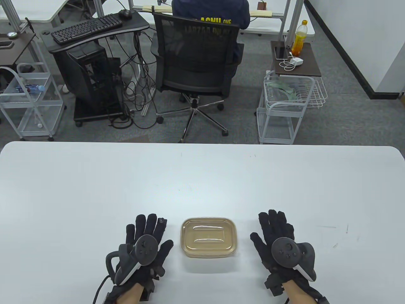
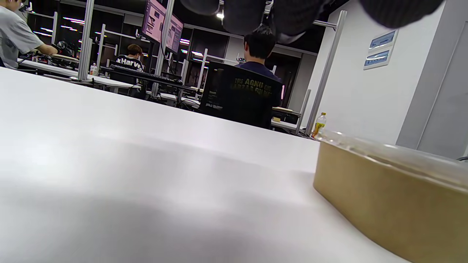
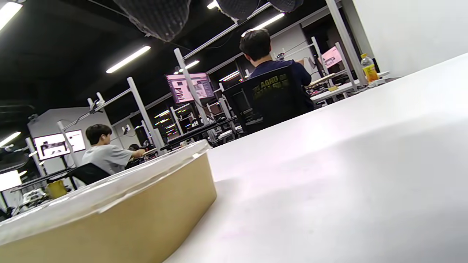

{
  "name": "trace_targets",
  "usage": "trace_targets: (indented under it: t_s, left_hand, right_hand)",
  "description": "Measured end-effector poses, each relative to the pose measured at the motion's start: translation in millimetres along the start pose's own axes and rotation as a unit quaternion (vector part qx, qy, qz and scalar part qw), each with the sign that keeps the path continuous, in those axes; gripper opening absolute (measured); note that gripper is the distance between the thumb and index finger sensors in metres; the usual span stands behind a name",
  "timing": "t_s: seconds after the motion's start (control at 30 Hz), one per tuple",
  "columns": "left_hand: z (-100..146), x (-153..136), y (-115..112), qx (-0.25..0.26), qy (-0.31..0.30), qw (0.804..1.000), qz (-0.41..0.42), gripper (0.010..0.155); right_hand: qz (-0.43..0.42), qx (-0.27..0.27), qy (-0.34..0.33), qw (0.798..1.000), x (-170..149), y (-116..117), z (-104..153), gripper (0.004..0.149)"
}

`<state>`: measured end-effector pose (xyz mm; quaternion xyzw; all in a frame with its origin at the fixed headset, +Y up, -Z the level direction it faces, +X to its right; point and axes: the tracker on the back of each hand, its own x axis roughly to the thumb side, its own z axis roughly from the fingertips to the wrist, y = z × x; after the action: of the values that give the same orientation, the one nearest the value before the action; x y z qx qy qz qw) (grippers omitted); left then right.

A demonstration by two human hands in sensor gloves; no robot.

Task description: Cover the takeout box

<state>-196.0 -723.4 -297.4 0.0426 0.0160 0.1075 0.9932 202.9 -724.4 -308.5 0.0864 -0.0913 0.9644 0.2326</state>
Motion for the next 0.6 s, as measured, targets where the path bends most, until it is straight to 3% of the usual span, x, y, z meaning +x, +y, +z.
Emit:
trace_targets:
  t_s: [0.6]
  left_hand:
    - [0.9, -9.7, 2.9, 0.003, 0.02, 1.0, 0.006, 0.071]
  right_hand:
    - [-0.01, 0.02, 0.029, 0.999, -10.6, 5.4, -1.9, 0.068]
